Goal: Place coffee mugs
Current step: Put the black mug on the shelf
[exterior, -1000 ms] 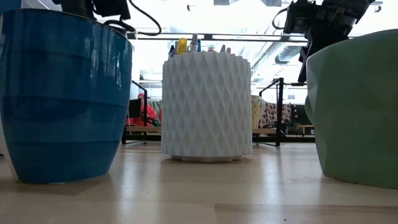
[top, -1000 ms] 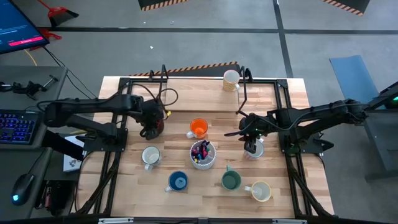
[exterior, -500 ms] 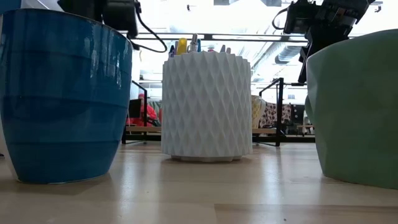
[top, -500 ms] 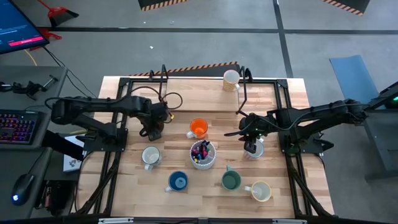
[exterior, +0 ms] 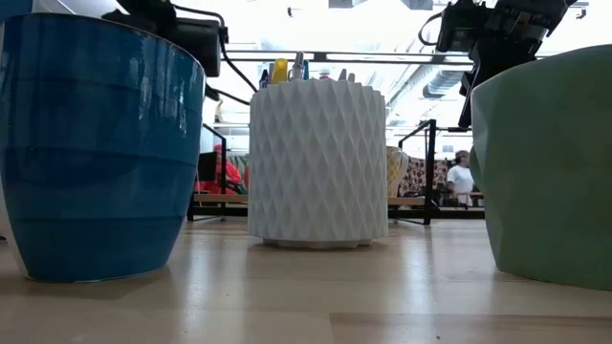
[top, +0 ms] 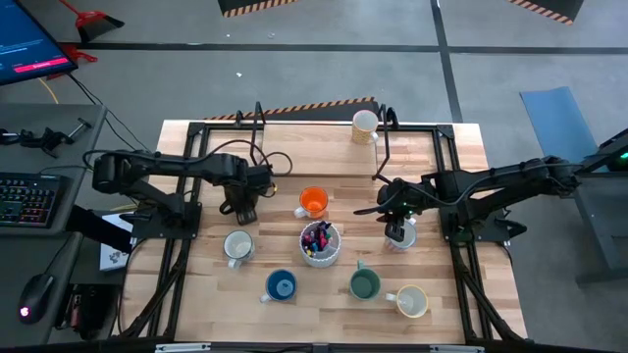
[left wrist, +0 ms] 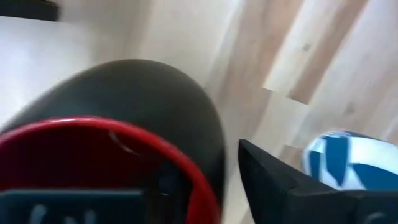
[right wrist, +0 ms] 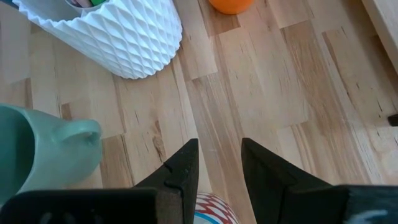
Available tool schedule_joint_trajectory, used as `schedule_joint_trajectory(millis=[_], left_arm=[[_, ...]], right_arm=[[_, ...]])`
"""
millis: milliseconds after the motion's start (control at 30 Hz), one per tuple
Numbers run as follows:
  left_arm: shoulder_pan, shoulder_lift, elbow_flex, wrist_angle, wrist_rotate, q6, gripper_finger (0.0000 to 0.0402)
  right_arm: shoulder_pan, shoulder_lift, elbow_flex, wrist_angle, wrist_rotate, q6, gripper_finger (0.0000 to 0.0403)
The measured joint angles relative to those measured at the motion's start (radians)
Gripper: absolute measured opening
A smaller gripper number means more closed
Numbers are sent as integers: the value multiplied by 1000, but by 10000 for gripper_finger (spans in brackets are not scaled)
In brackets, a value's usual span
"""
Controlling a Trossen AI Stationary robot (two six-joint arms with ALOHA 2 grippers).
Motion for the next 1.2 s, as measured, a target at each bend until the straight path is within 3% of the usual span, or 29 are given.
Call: schedule_joint_trajectory(millis=[167,367,533,800,1000,1200], left_arm=[[0,0,0,1,46,10,13],[0,0,0,-2,-23,-3,7],[-1,-32,42,-96,-29,-17,6],[-24,-137,248,-290,-88,-70,5],[-43,-159,436,-261,-71,-104,5],[-32,-56,624,-130,-71,60,5]], right_arm=[[0,0,0,0,0,0,101],[0,0,0,0,0,0,101],[0,0,0,0,0,0,101],[0,0,0,0,10,0,101],[0,0,0,0,31,0,101],[0,0,0,19,33,3,101]])
